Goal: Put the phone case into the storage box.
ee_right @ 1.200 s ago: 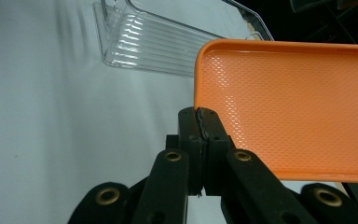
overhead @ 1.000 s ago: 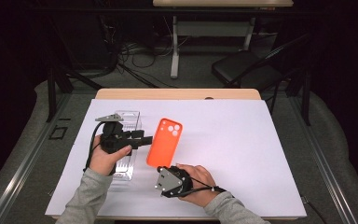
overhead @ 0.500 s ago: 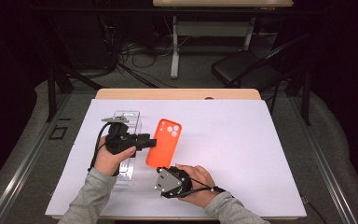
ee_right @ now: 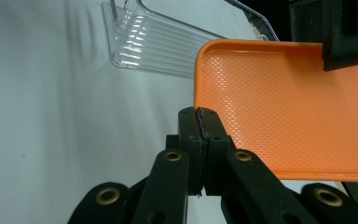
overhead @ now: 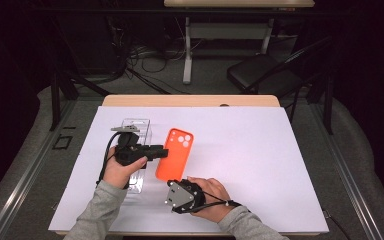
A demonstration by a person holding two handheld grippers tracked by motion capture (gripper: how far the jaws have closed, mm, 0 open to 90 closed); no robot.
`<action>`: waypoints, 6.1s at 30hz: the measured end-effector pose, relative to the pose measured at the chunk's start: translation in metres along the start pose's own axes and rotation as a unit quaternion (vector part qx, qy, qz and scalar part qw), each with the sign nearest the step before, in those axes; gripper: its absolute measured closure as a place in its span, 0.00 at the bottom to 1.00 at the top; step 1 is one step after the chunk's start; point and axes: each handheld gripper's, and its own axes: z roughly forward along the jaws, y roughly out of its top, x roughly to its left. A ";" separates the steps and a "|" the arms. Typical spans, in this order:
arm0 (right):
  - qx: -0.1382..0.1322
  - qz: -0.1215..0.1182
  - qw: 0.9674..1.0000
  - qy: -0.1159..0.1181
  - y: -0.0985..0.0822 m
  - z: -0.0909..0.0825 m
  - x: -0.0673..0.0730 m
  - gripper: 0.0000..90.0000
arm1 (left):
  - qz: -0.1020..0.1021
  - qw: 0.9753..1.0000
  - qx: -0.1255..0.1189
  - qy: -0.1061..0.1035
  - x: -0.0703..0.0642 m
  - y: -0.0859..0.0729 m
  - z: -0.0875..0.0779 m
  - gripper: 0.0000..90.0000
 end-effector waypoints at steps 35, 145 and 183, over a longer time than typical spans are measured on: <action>-0.008 -0.008 1.000 0.002 0.001 0.001 0.002 0.99 | -0.013 1.000 0.020 -0.015 0.002 -0.003 0.008 0.82; -0.050 0.204 0.975 0.066 0.000 -0.012 -0.043 0.43 | -0.079 0.996 -0.041 -0.017 0.014 -0.008 -0.014 0.90; -0.068 0.380 0.918 0.085 -0.037 -0.023 -0.101 0.30 | -0.061 0.994 -0.090 -0.020 0.011 -0.011 -0.023 0.90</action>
